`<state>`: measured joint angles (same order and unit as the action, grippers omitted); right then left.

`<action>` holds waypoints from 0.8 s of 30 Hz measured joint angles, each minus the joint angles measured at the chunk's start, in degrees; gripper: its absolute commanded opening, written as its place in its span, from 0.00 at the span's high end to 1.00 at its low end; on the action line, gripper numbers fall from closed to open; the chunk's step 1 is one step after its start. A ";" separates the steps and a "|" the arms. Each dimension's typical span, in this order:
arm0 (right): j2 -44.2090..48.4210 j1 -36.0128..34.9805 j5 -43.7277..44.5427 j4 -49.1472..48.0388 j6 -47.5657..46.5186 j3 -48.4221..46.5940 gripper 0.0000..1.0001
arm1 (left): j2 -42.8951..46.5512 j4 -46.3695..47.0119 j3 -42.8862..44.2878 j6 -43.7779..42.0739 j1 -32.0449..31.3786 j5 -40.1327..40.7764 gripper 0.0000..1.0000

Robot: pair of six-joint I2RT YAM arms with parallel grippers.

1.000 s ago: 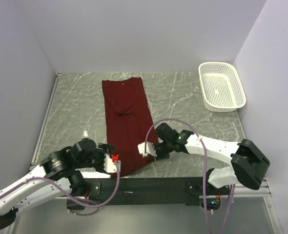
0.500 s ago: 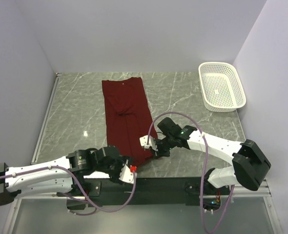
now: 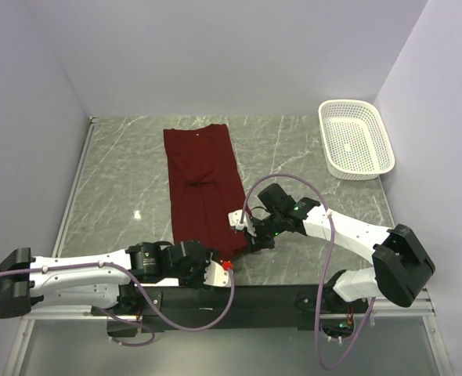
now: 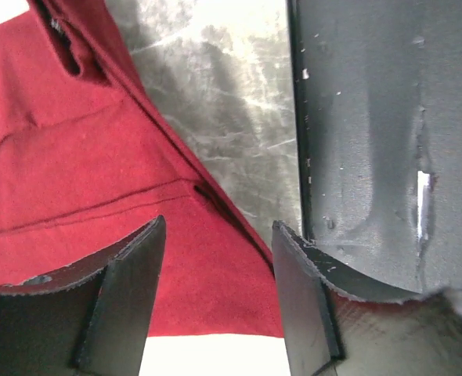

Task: Fold and stack the t-shirts
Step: Fold the tshirt

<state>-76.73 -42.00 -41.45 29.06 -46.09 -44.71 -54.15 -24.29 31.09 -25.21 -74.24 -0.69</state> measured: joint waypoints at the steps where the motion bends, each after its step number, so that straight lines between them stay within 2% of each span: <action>1: 0.00 0.02 -0.11 0.11 0.00 0.00 1.00 | -0.31 0.09 0.00 0.28 0.00 0.57 0.39; 7: 0.00 0.33 -0.70 0.28 0.02 0.00 1.00 | -4.31 0.04 0.00 1.16 0.00 2.36 0.42; 20: 0.00 1.51 -1.77 0.63 0.02 0.00 1.00 | -6.73 -0.13 0.00 2.12 -1.57 5.05 0.45; 24: 0.00 1.73 -1.84 0.66 0.02 0.00 1.00 | -7.15 -0.24 0.00 2.25 -1.99 5.03 0.50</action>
<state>-76.73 -40.27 -43.29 29.71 -46.06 -44.71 -61.30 -24.53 31.09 -22.96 -76.23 4.34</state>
